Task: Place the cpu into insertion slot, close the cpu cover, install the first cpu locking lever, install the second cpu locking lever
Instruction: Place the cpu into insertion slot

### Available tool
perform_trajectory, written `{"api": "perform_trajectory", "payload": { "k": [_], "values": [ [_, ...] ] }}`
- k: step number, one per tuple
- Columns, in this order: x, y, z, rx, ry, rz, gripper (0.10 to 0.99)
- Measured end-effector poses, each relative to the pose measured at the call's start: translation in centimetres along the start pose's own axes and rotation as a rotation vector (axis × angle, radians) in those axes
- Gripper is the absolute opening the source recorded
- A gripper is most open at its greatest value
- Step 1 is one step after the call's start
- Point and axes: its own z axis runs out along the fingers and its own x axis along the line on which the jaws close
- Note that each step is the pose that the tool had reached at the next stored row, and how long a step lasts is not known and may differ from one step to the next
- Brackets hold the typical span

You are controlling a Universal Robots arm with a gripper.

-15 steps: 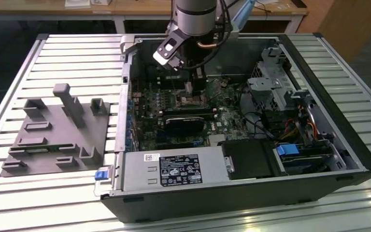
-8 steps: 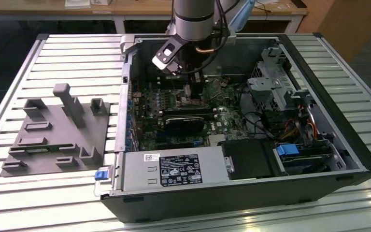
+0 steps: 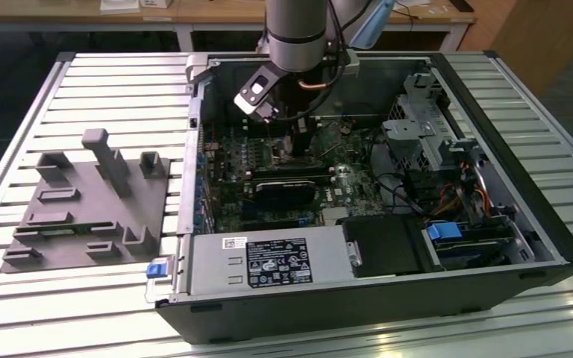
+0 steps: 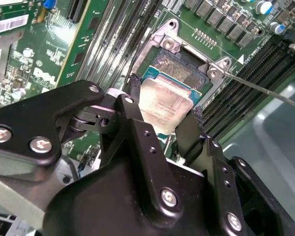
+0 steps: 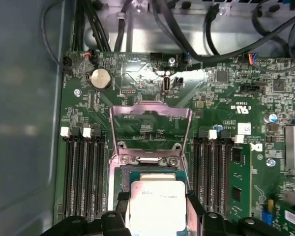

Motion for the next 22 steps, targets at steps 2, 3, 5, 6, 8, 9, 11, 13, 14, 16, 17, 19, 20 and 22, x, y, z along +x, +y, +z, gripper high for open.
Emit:
{"api": "perform_trajectory", "payload": {
  "k": [2, 3, 5, 6, 8, 9, 11, 13, 14, 16, 17, 19, 20, 22],
  "values": [
    [0.08, -0.1, 0.37, 0.0, -0.0018, 0.0, 0.537],
    [0.14, -0.14, 0.55, 0.0, -0.0023, 0.001, 0.537],
    [0.27, -0.2, 0.9, 0.0, -0.0031, 0.001, 0.537],
    [0.33, -0.23, 1.08, 0.0, -0.0033, 0.002, 0.537],
    [0.39, -0.3, 1.43, 0.0, -0.0038, 0.003, 0.537],
    [0.41, -0.34, 1.6, 0.0, -0.004, 0.004, 0.537],
    [0.42, -0.4, 1.8, 0.0, -0.0044, 0.008, 0.537],
    [0.41, -0.4, 1.82, 0.0, -0.0049, 0.012, 0.537],
    [0.41, -0.4, 1.82, 0.0, -0.0049, 0.012, 0.537],
    [0.41, -0.41, 1.82, 0.0, -0.0049, 0.013, 0.537],
    [0.43, -0.42, 1.85, 0.0, -0.0047, 0.014, 0.537],
    [0.46, -0.47, 1.93, 0.0, -0.0056, 0.025, 0.537],
    [0.55, -0.48, 1.97, 0.0, -0.0062, 0.029, 0.537],
    [0.78, -0.49, 2.11, 0.0, -0.0064, 0.033, 0.537]
  ]
}}
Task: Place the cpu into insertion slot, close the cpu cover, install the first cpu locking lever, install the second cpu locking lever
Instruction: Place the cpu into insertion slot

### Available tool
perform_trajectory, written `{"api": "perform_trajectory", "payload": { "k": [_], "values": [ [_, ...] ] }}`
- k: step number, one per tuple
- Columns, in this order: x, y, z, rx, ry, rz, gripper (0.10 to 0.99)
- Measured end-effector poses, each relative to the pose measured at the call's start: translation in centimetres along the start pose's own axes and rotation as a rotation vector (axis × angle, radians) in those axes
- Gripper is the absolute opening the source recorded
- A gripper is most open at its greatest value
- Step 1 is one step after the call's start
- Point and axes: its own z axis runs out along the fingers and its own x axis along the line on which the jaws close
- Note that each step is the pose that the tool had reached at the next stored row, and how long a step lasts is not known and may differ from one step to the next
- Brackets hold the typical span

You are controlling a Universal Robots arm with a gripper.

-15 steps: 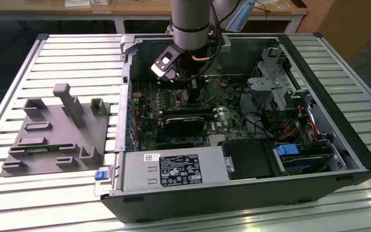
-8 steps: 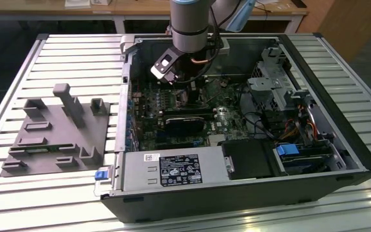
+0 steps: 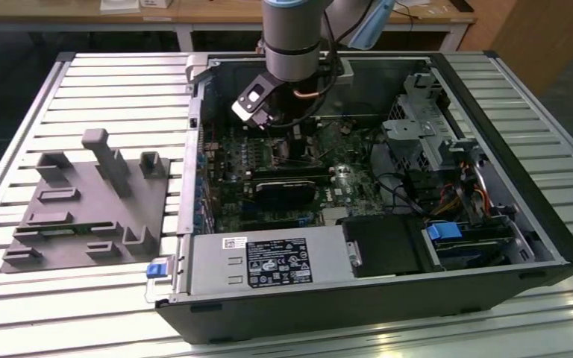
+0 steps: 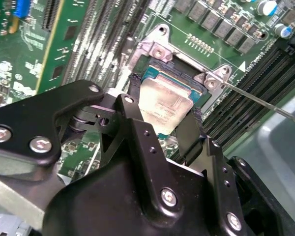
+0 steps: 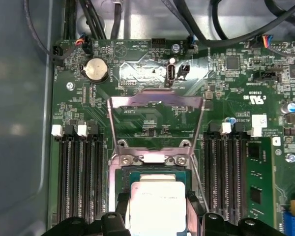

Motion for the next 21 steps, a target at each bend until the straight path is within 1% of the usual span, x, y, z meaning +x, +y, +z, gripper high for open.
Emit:
{"api": "perform_trajectory", "payload": {
  "k": [2, 6, 12, 21],
  "values": [
    [0.18, -0.02, 0.17, 0.0, 0.0, 0.002, 0.537],
    [0.21, -0.04, 0.47, 0.0, -0.0006, 0.004, 0.537],
    [0.17, -0.09, 0.5, 0.0, -0.0006, 0.005, 0.537],
    [0.16, -0.14, 0.76, 0.0, -0.0008, 0.005, 0.537]
  ]
}}
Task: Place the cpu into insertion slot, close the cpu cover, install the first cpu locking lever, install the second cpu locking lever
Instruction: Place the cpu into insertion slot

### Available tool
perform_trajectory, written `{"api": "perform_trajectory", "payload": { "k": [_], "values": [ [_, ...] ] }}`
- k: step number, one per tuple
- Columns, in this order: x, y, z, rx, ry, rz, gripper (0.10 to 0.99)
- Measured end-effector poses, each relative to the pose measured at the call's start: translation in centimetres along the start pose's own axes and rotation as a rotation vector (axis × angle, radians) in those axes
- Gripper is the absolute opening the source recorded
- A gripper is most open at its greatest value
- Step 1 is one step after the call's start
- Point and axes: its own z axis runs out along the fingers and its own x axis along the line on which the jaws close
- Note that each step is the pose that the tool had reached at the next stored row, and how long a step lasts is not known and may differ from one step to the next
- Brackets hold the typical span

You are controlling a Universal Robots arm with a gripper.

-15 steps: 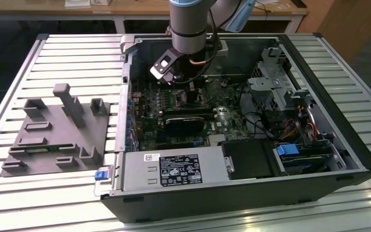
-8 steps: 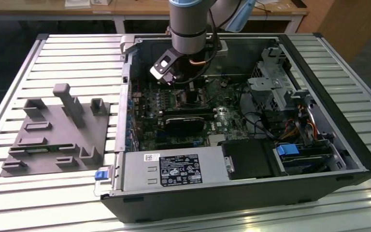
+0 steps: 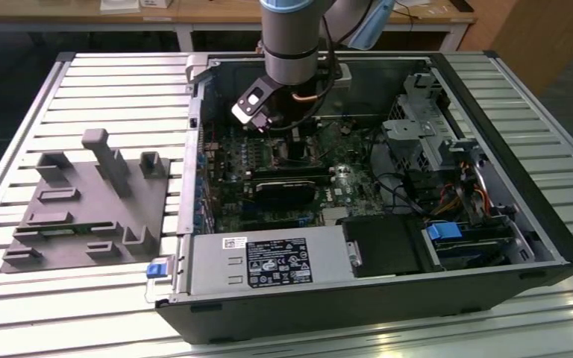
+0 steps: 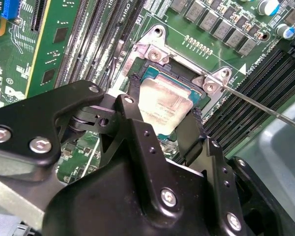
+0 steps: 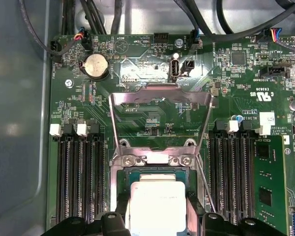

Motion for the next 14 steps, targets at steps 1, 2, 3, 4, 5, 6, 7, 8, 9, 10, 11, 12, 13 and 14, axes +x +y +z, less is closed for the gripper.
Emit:
{"api": "perform_trajectory", "payload": {
  "k": [1, 2, 3, 4, 5, 6, 7, 8, 9, 10, 11, 12, 13, 14],
  "values": [
    [0.0, 0.0, 0.0, 0.0, 0.0, 0.0, 0.537],
    [0.0, 0.0, 0.0, 0.0, 0.0001, 0.0, 0.537],
    [0.0, 0.0, 0.0, 0.0, 0.0001, 0.0, 0.537],
    [0.01, 0.01, 0.03, -0.001, 0.0008, 0.0, 0.537],
    [0.02, 0.01, 0.04, -0.001, 0.0009, 0.0, 0.549],
    [0.01, 0.01, 0.03, 0.0, 0.0007, 0.0, 0.549],
    [0.01, 0.0, 0.02, 0.0, 0.0005, 0.0, 0.612],
    [0.0, 0.0, 0.01, 0.0, 0.0002, 0.0, 0.612],
    [0.0, 0.0, 0.01, 0.0, 0.0002, 0.0, 0.612],
    [0.0, 0.0, -0.01, 0.0, 0.0, 0.0, 0.612],
    [0.0, 0.01, -0.12, 0.0, -0.0002, 0.0, 0.612],
    [0.0, 0.02, -0.28, 0.0, -0.0001, 0.0, 0.612],
    [0.01, 0.04, -0.51, 0.0, 0.0002, 0.0, 0.612],
    [0.01, 0.06, -0.81, 0.0, 0.0002, 0.0, 0.612]
  ]
}}
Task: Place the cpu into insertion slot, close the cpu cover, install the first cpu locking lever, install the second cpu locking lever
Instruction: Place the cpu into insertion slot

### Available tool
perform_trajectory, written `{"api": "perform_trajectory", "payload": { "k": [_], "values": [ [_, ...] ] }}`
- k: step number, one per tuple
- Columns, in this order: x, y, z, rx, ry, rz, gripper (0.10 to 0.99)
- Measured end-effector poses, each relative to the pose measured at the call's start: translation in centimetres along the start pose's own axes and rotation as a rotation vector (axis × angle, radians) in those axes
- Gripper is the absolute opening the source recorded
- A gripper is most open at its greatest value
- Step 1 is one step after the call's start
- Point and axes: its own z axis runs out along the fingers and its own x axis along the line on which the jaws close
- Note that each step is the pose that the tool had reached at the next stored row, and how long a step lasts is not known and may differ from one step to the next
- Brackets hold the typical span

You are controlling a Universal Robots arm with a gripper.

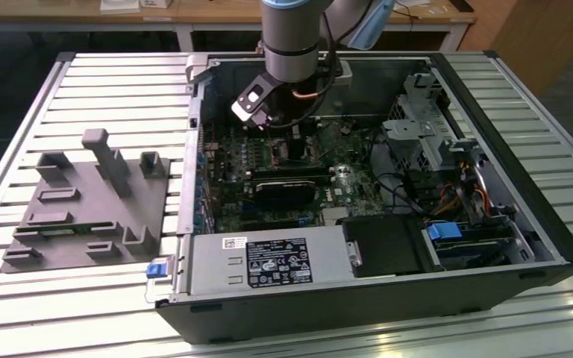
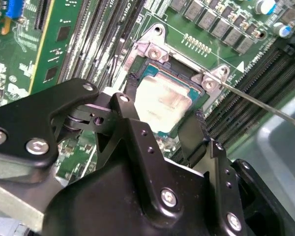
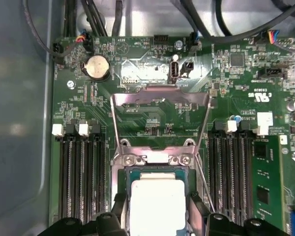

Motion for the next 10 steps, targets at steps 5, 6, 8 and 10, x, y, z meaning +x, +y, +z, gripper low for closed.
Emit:
{"api": "perform_trajectory", "payload": {
  "k": [5, 6, 8, 10],
  "values": [
    [0.01, 0.08, -1.02, 0.0, -0.0002, 0.0, 0.612],
    [0.01, 0.09, -1.02, 0.0, 0.0001, 0.0, 0.612],
    [0.01, 0.08, -1.05, 0.0, -0.0003, 0.0, 0.612],
    [0.01, 0.08, -1.06, 0.0, -0.0003, 0.0, 0.596]
  ]
}}
